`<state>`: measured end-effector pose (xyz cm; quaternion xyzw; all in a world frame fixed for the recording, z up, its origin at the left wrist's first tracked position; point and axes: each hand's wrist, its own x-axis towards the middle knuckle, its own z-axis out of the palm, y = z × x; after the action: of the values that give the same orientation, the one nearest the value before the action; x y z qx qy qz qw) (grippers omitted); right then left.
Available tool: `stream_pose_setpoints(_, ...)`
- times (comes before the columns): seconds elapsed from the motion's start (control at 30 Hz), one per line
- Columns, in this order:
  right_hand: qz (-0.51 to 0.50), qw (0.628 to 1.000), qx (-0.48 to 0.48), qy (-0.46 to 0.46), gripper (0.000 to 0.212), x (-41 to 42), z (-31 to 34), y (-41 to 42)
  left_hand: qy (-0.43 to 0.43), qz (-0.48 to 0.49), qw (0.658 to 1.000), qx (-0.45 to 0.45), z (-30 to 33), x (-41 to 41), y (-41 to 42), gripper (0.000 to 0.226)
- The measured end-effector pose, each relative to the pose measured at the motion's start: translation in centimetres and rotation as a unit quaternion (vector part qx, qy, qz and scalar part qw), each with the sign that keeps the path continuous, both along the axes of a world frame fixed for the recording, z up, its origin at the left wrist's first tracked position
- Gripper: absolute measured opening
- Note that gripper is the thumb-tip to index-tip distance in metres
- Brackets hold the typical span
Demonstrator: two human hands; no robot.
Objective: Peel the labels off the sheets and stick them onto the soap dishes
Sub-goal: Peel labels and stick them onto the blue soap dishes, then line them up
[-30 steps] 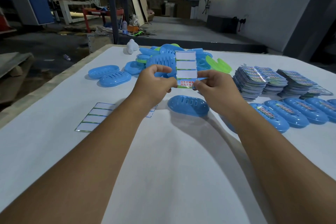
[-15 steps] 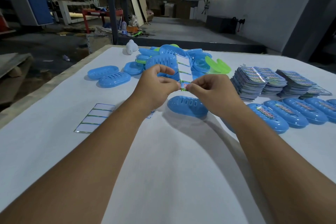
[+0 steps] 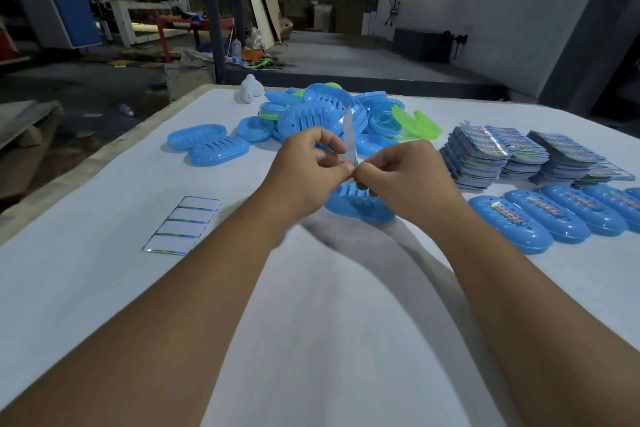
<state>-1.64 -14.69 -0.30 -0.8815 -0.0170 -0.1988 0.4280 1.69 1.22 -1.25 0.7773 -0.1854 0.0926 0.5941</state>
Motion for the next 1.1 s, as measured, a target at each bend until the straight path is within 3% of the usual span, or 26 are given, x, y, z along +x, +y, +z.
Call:
stream_pose_setpoints(0.37,-0.033,0.998,-0.046,0.013,0.027,0.07,-0.18,0.34,-0.087,0.037,0.992,0.086,-0.26,-0.12,-0.47,0.028)
stream_pose_setpoints(0.87,-0.052,0.997,-0.057,0.024,0.026,0.24,-0.08,0.40,-0.086,0.035,0.992,0.080,-0.78,0.21,-0.69,0.029)
stream_pose_setpoints(1.1,-0.043,0.998,-0.045,0.020,0.027,0.14,0.03,0.41,-0.042,0.041,0.997,0.056,-1.03,0.42,-0.63,0.019)
